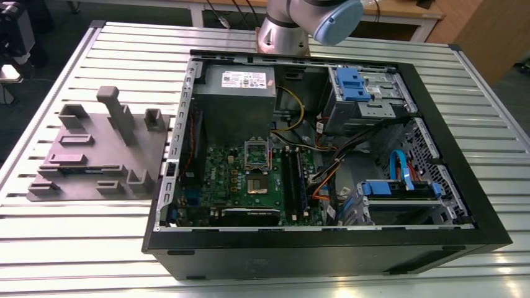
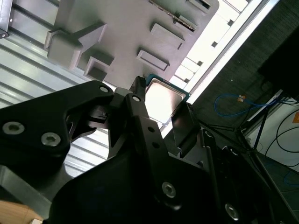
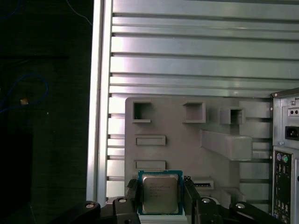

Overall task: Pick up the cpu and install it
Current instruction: 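Pick up the cpu and move it towards the insertion slot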

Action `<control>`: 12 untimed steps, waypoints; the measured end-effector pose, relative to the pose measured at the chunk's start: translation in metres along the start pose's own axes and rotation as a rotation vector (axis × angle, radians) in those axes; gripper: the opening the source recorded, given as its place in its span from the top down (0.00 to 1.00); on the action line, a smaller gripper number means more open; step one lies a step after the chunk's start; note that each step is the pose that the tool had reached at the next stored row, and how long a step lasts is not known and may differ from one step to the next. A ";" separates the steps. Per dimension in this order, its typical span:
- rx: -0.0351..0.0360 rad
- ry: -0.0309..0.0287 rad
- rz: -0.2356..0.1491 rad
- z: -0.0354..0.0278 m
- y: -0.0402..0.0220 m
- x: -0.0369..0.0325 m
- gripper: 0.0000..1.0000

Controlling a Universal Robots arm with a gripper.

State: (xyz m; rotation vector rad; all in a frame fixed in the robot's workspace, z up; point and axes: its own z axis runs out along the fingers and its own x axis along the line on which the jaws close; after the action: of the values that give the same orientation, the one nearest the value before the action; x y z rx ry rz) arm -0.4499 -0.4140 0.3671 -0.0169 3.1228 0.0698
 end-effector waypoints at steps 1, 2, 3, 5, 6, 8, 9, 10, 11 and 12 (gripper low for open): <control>0.0001 0.0000 0.000 0.0000 0.0000 -0.0001 0.53; 0.0000 -0.0001 0.000 0.0000 0.0000 -0.0003 0.53; 0.0000 -0.0001 0.000 0.0001 -0.0001 -0.0005 0.53; -0.0001 -0.0002 0.000 0.0001 0.0000 -0.0010 0.53; -0.0001 -0.0002 0.000 0.0001 0.0000 -0.0014 0.53; -0.0001 -0.0002 0.000 0.0001 -0.0001 -0.0020 0.53; -0.0001 -0.0002 0.000 0.0002 -0.0001 -0.0022 0.53; 0.0000 -0.0001 0.000 0.0001 -0.0001 -0.0026 0.53; 0.0000 0.0000 0.000 0.0001 -0.0001 -0.0031 0.53; 0.0000 -0.0001 0.000 0.0001 -0.0001 -0.0035 0.53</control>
State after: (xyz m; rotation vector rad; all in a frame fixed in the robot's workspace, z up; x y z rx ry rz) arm -0.4464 -0.4140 0.3671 -0.0170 3.1227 0.0698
